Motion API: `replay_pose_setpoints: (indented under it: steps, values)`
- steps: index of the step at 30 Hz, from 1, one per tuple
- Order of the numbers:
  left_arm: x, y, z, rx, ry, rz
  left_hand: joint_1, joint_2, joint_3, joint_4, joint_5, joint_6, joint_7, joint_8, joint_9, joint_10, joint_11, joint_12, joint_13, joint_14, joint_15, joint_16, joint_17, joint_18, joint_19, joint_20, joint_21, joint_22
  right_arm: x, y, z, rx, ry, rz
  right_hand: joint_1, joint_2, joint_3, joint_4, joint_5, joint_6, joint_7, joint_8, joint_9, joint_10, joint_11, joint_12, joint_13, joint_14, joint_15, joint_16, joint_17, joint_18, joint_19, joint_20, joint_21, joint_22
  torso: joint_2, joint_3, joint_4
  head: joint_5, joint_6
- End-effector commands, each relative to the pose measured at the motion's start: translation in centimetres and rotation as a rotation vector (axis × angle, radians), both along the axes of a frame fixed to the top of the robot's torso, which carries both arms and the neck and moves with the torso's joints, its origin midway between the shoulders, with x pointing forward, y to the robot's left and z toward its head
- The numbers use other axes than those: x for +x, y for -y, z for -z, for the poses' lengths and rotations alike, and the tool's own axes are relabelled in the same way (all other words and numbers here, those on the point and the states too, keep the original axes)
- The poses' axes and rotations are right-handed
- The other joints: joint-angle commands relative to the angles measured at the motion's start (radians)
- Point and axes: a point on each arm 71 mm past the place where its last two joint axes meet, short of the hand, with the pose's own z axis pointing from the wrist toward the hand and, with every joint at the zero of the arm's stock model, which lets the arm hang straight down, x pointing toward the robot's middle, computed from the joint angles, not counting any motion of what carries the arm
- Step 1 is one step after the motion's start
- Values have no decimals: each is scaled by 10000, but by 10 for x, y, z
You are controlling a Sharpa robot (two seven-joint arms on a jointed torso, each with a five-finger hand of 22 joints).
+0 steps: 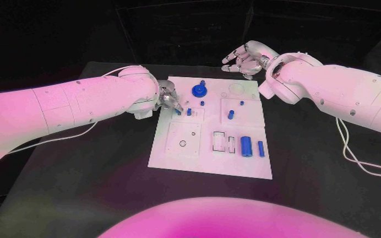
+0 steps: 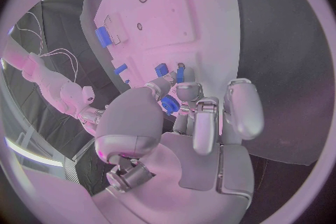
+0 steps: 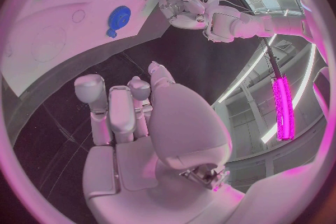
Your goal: Assemble the parts on the task board
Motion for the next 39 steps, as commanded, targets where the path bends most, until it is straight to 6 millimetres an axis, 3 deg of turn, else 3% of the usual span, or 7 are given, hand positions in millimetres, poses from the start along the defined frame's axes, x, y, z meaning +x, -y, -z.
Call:
replay_pose_setpoints:
  steps: [1, 29, 39]
  values:
    - [-1, 1, 1, 255, -165, 168, 68, 35, 634, -636, 29, -8, -86, 32, 9, 61, -28, 56, -4, 1039, -70, 31, 2634, -125, 565, -62, 31, 1651, 0, -1, -2, 66, 67, -71, -3, 5, 6, 80, 46, -68, -22, 40, -12, -61, -10, -38, -3, 186, -40, -28, 11, 79, 31, 27, -51, -11, 0, 2, 1, -1, -7]
    - [-1, -1, 7, 570, -420, 208, 92, -13, 566, -656, 25, -29, -94, 72, 34, 58, -38, 33, -42, 1039, -82, 31, 2634, -124, 566, -73, 22, 1652, 0, -2, -2, 75, 74, -94, -3, 5, 6, 80, 46, -68, -22, 40, -12, -61, -10, -38, -3, 186, -40, -28, 11, 79, 31, 27, -51, -11, 2, 0, -5, 2, -68]
    - [1, 0, 9, 788, -628, 250, -153, -53, 111, -380, 24, 31, -136, 172, 64, 99, -65, 70, 46, 1039, -106, 31, 2634, -125, 570, -93, 15, 1662, 0, -3, -2, 74, 69, -100, -3, 5, 6, 80, 46, -68, -22, 40, -12, -61, -10, -38, -3, 186, -40, -28, 11, 79, 31, 27, -51, -11, 2, 3, -9, -14, -68]
